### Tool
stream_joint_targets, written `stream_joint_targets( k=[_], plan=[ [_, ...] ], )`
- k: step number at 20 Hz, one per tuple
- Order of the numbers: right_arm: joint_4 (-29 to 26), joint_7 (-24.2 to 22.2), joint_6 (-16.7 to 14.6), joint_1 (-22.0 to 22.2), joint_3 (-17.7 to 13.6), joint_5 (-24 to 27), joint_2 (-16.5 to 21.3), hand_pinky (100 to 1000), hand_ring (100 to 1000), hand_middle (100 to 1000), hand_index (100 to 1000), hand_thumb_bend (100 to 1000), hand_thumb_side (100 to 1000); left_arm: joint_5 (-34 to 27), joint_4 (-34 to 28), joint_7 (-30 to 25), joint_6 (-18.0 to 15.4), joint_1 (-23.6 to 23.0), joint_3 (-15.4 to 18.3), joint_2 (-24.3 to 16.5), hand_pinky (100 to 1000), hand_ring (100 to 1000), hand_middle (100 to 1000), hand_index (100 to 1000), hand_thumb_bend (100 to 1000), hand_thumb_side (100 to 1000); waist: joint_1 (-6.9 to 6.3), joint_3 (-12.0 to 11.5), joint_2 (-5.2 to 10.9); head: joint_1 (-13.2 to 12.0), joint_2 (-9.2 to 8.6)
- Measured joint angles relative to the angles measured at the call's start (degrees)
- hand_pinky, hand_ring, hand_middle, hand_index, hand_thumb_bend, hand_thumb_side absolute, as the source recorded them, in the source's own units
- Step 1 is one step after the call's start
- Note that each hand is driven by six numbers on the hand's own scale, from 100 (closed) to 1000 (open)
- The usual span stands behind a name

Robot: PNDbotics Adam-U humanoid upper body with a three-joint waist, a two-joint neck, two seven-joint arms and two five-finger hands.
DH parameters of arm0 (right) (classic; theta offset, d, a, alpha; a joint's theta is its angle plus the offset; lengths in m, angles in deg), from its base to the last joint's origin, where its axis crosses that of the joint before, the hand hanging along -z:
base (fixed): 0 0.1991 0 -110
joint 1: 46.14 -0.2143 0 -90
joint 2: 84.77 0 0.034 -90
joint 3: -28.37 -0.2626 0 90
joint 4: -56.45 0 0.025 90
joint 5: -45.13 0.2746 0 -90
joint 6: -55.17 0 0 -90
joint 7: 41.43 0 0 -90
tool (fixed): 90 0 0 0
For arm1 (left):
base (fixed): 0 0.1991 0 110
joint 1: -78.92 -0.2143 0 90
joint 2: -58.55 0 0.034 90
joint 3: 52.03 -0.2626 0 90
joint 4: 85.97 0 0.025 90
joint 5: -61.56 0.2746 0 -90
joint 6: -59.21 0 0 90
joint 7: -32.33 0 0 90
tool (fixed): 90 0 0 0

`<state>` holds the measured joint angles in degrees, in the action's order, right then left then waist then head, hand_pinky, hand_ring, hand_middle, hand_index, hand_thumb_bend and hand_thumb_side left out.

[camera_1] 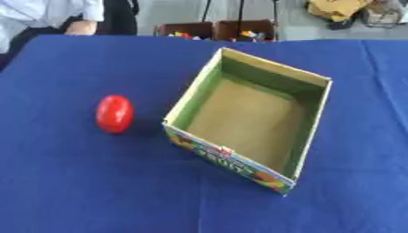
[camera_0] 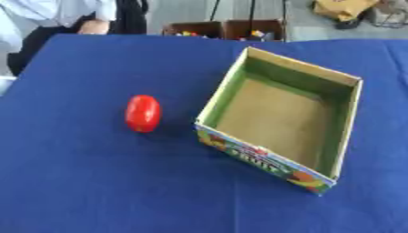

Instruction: Pick up objects on the table and place them in the box.

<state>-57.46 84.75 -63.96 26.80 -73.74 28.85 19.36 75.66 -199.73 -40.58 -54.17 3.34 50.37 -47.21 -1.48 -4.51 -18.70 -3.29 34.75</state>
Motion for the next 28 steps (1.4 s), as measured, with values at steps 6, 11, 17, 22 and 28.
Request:
stream_joint_targets(
  k=[6,11,17,22,28],
  plan=[
    [0.0,-0.4,-0.1,-0.1,0.3,0.0,0.4,688,750,707,791,100,1000,7.2,0.0,-7.0,7.4,0.2,-2.8,-9.1,577,762,840,1000,196,943,-0.20,0.7,0.04,-0.2,0.00],
    [0.0,-0.9,-0.2,-0.1,0.6,0.3,0.5,688,750,707,790,100,1000,10.4,0.0,-17.9,12.4,0.9,-6.6,-14.8,654,832,896,1000,157,971,-0.47,1.0,0.04,-0.7,0.01],
    [0.0,-1.4,-0.3,-0.3,1.0,0.7,0.5,689,751,706,790,100,1000,10.6,0.0,-32.0,11.8,2.8,-10.8,-18.3,690,862,905,1000,232,950,-0.69,1.4,0.05,-1.4,0.02],
    [0.0,-1.7,-0.4,-0.3,1.2,0.8,0.5,690,751,706,789,100,1000,9.8,0.2,-39.8,14.7,4.6,-13.1,-18.8,706,871,917,1000,262,903,-0.91,1.8,0.06,-1.9,0.02],
    [0.0,-2.1,-0.4,-0.3,1.3,1.0,0.5,691,752,705,788,100,1000,7.9,1.8,-44.5,17.9,7.3,-16.4,-18.7,695,869,917,1000,384,873,-0.91,2.2,0.06,-2.2,0.02]
  ],
)
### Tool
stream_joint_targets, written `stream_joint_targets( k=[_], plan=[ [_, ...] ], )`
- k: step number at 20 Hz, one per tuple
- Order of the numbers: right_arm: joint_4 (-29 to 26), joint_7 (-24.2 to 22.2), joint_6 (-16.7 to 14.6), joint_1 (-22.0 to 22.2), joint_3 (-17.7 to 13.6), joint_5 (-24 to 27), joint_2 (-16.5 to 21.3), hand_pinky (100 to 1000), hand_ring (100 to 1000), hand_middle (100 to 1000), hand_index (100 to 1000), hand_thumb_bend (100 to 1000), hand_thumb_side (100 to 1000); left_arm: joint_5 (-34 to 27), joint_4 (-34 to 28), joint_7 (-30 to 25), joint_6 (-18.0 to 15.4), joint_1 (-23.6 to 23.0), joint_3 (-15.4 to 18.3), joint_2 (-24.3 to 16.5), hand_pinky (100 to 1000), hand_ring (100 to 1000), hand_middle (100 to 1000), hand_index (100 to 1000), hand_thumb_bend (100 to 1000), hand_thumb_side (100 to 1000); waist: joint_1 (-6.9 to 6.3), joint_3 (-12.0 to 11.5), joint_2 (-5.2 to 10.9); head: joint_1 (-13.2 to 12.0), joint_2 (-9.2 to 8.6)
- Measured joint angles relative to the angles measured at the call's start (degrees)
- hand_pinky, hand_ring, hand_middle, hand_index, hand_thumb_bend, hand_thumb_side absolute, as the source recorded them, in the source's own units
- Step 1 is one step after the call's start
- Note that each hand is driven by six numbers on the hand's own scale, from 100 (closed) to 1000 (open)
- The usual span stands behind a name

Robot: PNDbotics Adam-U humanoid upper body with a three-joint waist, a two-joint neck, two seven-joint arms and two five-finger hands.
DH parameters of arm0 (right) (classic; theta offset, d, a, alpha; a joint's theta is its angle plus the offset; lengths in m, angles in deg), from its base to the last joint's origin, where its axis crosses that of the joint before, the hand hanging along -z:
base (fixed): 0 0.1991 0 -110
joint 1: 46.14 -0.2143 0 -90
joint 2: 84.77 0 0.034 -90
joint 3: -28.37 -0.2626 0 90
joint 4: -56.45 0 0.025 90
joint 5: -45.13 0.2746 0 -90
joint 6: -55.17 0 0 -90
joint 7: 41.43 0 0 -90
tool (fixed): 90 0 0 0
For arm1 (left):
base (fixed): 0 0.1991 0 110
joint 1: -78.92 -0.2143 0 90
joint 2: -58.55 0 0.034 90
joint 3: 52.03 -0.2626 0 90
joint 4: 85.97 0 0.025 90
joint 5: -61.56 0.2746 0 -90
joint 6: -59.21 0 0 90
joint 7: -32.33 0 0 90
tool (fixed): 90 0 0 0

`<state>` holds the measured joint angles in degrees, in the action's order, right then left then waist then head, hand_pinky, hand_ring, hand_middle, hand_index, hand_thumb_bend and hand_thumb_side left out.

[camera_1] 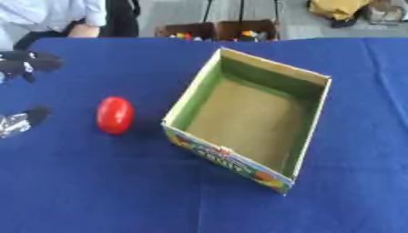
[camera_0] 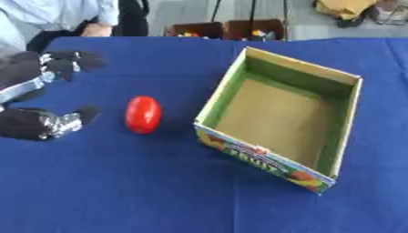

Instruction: Pick up objects on the table and place them in the box.

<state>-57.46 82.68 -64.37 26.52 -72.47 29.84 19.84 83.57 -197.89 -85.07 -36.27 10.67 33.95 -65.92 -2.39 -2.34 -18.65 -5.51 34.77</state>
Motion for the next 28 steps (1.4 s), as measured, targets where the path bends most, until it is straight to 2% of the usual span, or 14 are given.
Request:
stream_joint_targets(
  k=[2,4,9,14,19,23,28],
  plan=[
    [0.0,-0.1,0.0,0.0,0.1,0.1,0.0,691,752,704,786,100,1000,-0.1,1.0,-1.0,0.3,1.0,-0.8,0.0,723,885,935,1000,485,812,0.00,0.2,0.00,-0.1,0.00],
    [0.0,-0.2,0.0,0.0,0.3,0.3,0.0,692,752,704,786,100,1000,-0.1,2.3,-2.1,0.5,2.3,-1.4,0.3,731,888,946,1000,576,793,0.00,0.3,0.00,-0.3,0.00],
    [0.0,-0.6,0.0,-0.1,0.5,0.4,0.0,692,753,703,785,100,1000,-0.4,6.8,-6.5,-0.5,5.9,-2.8,2.1,756,903,973,1000,705,821,0.00,0.8,0.00,-0.7,0.00],
    [0.0,-0.8,0.0,-0.1,0.7,0.5,0.0,693,754,702,784,100,1000,-0.5,11.6,-9.1,-1.8,9.2,-3.0,3.9,748,906,977,1000,726,803,-0.47,1.0,0.00,-1.0,0.15],
    [0.0,-1.1,0.0,-0.3,1.0,0.7,-0.1,694,754,701,784,100,1000,0.1,17.3,-10.9,-2.4,13.1,-3.9,5.9,738,907,990,1000,719,736,-0.64,1.6,0.00,-1.6,0.46],
    [0.0,-1.5,0.0,-0.3,1.1,0.8,-0.1,694,754,700,784,100,1000,1.0,22.2,-11.8,-2.7,16.1,-4.3,7.7,746,916,991,1000,707,715,-0.70,2.3,0.00,-2.2,0.46],
    [0.0,-1.8,-0.2,-0.8,1.4,0.9,-0.1,695,755,699,784,100,1000,2.8,27.8,-12.8,-3.7,18.7,-4.9,9.7,821,975,1000,1000,748,706,-1.07,3.0,0.00,-2.9,0.46]
  ],
)
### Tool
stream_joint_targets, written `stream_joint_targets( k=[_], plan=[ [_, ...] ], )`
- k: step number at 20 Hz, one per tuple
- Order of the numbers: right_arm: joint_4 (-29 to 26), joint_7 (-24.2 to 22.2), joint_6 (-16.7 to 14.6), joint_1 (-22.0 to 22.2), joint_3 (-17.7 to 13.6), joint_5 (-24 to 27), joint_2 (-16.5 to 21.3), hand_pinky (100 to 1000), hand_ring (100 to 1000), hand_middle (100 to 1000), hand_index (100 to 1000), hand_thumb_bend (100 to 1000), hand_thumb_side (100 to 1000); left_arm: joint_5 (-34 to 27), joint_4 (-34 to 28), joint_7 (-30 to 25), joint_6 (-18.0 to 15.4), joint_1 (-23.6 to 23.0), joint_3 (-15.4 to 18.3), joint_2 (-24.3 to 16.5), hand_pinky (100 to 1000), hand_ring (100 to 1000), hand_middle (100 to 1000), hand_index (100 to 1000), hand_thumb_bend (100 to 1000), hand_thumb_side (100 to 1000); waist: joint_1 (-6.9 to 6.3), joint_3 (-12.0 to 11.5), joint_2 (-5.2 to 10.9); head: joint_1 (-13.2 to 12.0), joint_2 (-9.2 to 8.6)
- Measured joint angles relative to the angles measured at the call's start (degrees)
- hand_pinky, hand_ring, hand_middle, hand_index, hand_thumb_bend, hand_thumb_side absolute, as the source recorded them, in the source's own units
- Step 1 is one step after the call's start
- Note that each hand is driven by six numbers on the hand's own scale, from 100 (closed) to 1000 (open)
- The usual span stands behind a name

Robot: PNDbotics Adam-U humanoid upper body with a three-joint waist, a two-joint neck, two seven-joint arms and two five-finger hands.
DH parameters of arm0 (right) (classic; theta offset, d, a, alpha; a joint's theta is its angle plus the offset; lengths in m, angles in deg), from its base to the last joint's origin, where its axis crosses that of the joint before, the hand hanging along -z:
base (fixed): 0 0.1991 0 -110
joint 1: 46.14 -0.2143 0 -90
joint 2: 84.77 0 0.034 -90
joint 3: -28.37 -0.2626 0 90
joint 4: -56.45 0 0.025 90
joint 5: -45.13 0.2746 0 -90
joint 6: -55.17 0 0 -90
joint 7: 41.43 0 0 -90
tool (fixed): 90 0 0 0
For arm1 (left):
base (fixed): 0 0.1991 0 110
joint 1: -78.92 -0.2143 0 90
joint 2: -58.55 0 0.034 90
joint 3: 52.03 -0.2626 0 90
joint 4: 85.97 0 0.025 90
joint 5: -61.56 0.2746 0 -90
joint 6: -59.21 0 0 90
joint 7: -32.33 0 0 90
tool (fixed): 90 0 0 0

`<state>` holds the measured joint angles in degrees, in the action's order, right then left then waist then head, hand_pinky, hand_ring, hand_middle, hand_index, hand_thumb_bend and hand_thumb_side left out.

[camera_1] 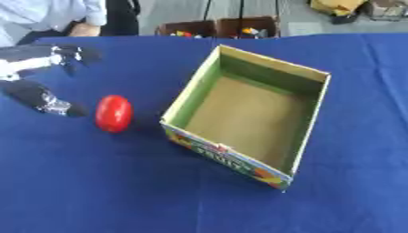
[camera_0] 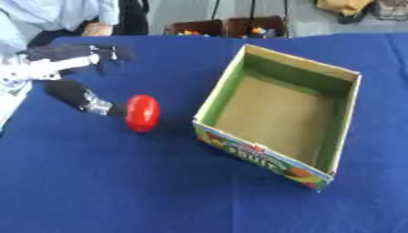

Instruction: Pick up objects on the table and place them in the box.

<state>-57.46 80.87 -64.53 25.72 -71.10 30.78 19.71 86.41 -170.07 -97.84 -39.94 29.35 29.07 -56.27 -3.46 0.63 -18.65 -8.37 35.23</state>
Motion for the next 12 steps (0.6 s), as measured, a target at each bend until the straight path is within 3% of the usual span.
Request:
stream_joint_targets(
  k=[3,9,12],
  plan=[
    [0.0,-0.2,0.0,-0.1,0.0,0.1,0.0,696,755,698,784,100,1000,2.0,2.9,-1.3,-1.0,1.4,-0.2,1.0,835,987,1000,1000,755,732,0.00,0.3,0.00,-0.4,-0.01],
    [0.0,-0.5,-0.1,-0.5,0.4,0.3,-0.1,697,750,695,781,100,1000,6.5,8.1,-3.9,-3.3,3.1,-0.4,2.5,810,975,1000,1000,643,617,-0.23,0.9,-0.05,-1.1,-0.04],
    [0.0,-0.5,-0.1,-0.5,0.4,0.3,-0.1,698,748,692,781,100,1000,7.8,10.3,-5.1,-4.2,3.2,-0.4,3.0,800,964,1000,1000,661,618,-0.28,1.0,-0.06,-1.1,-0.12]
  ],
)
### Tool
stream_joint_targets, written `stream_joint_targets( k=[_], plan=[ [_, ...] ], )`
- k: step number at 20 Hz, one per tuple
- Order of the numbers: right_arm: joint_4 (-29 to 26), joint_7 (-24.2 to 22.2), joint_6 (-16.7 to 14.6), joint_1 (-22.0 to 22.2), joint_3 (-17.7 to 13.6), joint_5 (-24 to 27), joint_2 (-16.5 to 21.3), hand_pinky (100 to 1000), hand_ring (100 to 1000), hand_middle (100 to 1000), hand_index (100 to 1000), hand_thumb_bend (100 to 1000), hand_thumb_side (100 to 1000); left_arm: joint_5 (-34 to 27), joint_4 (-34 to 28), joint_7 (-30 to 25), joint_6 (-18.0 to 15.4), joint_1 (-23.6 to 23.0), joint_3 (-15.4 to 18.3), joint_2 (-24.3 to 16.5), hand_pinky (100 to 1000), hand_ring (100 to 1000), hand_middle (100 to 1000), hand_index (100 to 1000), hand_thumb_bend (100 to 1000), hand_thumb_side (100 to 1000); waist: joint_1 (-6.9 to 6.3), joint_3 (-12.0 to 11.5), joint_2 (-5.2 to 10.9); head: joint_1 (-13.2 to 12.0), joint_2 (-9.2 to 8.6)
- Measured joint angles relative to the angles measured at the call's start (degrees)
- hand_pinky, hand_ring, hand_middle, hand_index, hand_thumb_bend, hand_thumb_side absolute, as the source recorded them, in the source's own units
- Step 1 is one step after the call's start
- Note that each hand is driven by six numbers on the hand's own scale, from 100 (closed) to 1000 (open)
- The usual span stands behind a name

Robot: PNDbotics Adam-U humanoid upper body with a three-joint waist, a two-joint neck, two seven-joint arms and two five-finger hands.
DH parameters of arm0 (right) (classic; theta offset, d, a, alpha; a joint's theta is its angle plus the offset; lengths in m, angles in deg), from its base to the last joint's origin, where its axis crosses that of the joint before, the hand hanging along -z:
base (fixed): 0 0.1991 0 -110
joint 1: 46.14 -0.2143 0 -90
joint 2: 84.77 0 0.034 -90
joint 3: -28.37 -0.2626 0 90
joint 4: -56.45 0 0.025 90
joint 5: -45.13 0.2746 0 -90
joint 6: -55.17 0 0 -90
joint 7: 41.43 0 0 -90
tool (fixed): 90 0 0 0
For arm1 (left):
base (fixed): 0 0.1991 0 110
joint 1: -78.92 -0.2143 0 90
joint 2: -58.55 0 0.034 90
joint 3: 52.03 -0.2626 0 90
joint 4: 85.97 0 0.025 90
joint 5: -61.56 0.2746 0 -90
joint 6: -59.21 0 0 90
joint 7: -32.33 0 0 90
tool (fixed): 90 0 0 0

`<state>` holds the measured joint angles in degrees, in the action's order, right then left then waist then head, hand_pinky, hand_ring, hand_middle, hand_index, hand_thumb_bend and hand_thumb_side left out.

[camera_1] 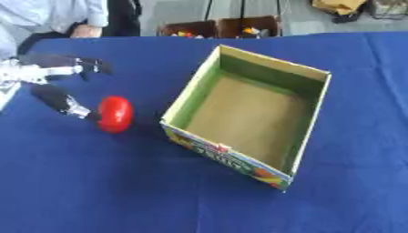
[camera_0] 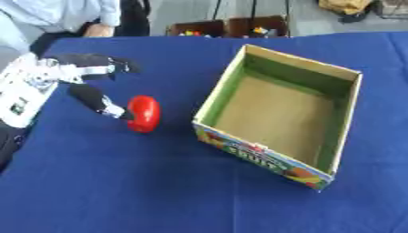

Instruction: Pick up objects on the table and place them in the box.

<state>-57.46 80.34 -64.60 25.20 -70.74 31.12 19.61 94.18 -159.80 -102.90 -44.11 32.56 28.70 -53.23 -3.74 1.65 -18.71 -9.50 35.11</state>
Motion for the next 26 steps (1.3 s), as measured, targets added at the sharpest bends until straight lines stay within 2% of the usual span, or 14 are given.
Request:
stream_joint_targets(
  k=[6,9,12,14,26],
  plan=[
    [0.0,-0.1,0.1,-0.3,0.0,0.1,-0.4,698,747,692,781,100,1000,0.4,3.4,-2.4,-1.4,0.2,0.0,0.7,839,985,1000,1000,662,613,-0.10,0.3,0.00,-0.4,-0.39],
    [0.0,-0.1,0.1,-0.4,0.0,0.2,-0.4,699,747,691,780,100,1000,0.4,4.2,-3.3,-1.4,0.3,0.1,1.0,821,974,1000,1000,664,614,-0.10,0.4,0.00,-0.5,-0.39],
    [0.0,-0.2,0.2,-0.5,0.0,0.3,-0.5,700,747,689,777,100,1000,0.4,4.7,-3.6,-1.2,0.7,0.3,1.2,725,913,990,1000,691,631,-0.10,0.7,0.00,-0.8,-0.40],
    [0.0,-0.2,0.2,-0.5,0.0,0.3,-0.8,701,747,688,774,100,1000,0.7,4.9,-3.5,-1.2,0.8,0.3,1.7,694,885,988,1000,703,641,-0.16,0.8,-0.01,-1.0,-0.40],
    [0.0,-0.3,0.4,-0.5,0.2,0.3,-1.2,702,748,681,752,100,1000,1.6,6.4,0.1,-2.7,0.9,0.3,3.0,707,892,986,1000,669,648,-0.31,0.9,-0.42,-1.3,-0.45]
  ],
)
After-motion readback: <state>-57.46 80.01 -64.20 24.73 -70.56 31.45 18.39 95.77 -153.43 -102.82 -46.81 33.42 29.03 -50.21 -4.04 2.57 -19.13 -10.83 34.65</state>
